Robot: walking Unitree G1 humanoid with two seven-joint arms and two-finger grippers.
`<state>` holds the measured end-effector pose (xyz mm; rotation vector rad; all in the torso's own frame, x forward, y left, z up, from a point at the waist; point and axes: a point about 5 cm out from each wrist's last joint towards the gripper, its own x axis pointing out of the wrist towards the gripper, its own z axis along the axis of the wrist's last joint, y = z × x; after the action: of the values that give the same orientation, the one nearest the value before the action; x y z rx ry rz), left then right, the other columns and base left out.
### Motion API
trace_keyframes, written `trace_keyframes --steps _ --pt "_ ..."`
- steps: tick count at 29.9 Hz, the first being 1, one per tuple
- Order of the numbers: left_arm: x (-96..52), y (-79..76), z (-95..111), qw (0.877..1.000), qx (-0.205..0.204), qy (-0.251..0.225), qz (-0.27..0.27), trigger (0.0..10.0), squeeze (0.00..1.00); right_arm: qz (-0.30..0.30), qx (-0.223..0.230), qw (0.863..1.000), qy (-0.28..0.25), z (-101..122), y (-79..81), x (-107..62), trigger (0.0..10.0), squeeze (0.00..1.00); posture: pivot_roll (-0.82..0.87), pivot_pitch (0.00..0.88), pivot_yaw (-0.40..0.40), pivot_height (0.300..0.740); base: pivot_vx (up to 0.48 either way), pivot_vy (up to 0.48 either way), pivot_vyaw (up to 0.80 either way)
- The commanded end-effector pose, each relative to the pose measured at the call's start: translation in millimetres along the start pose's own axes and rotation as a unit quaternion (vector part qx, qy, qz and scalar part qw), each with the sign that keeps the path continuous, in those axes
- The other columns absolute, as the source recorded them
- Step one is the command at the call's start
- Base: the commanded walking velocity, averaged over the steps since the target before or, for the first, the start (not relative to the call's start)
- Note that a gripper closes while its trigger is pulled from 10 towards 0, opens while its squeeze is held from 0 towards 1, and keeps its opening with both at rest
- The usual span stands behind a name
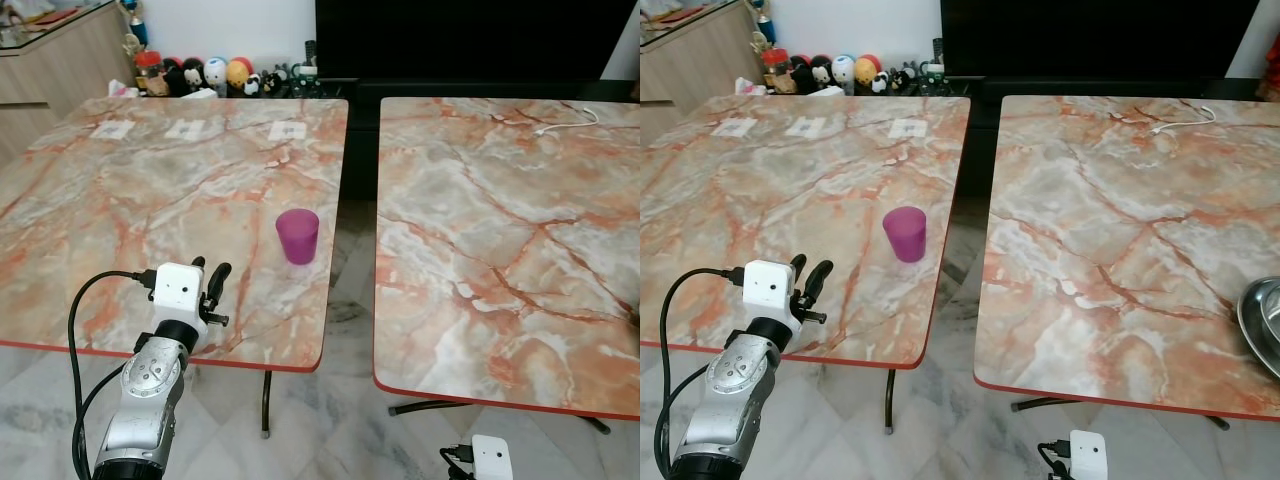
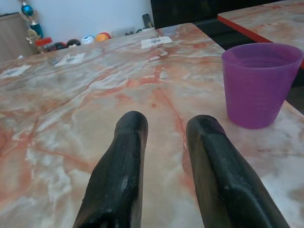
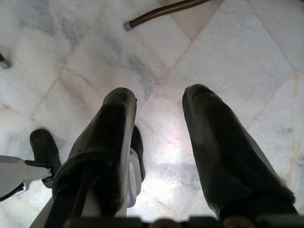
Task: Setting the table
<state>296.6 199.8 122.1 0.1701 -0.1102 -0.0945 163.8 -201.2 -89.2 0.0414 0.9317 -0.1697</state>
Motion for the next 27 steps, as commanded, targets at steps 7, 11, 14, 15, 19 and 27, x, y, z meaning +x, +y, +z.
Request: trace_keyframes --steps 7,11,14,15,19,27 --pt "-1.3 10.5 1.4 1.0 0.0 0.003 0.017 10.0 0.0 0.0 -0.002 1.0 0.0 0.4 0.7 0.2 10.0 0.0 0.03 0.0 0.054 0.74 0.0 0.0 -0.67" --pt "-0.4 11.6 2.3 1.0 -0.004 0.004 0.024 10.0 0.0 0.001 -0.003 1.0 0.0 0.7 1.0 0.3 10.0 0.0 0.03 0.0 0.057 0.74 0.0 0.095 -0.67" --pt "0.1 11.8 3.4 1.0 -0.007 0.0 0.026 10.0 0.0 0.002 -0.003 1.0 -0.003 1.4 1.5 0.3 10.0 0.0 0.03 0.0 0.057 0.74 0.0 0.48 -0.43" --pt "0.2 11.7 4.0 1.0 -0.003 -0.002 0.025 10.0 0.0 0.003 -0.003 1.0 -0.006 1.9 1.6 0.3 10.0 0.0 0.03 0.0 0.057 0.74 0.0 0.0 0.0" --pt "0.1 12.3 4.8 1.0 0.003 -0.004 0.025 10.0 0.0 0.004 -0.011 1.0 -0.007 2.5 2.0 0.4 10.0 0.0 0.03 0.0 0.058 0.74 0.0 0.0 0.0" --pt "0.5 10.2 6.6 1.0 0.001 -0.008 0.021 10.0 0.0 0.007 -0.006 1.0 -0.009 2.3 2.8 0.3 10.0 0.0 0.03 0.0 0.06 0.74 0.0 0.0 0.0"
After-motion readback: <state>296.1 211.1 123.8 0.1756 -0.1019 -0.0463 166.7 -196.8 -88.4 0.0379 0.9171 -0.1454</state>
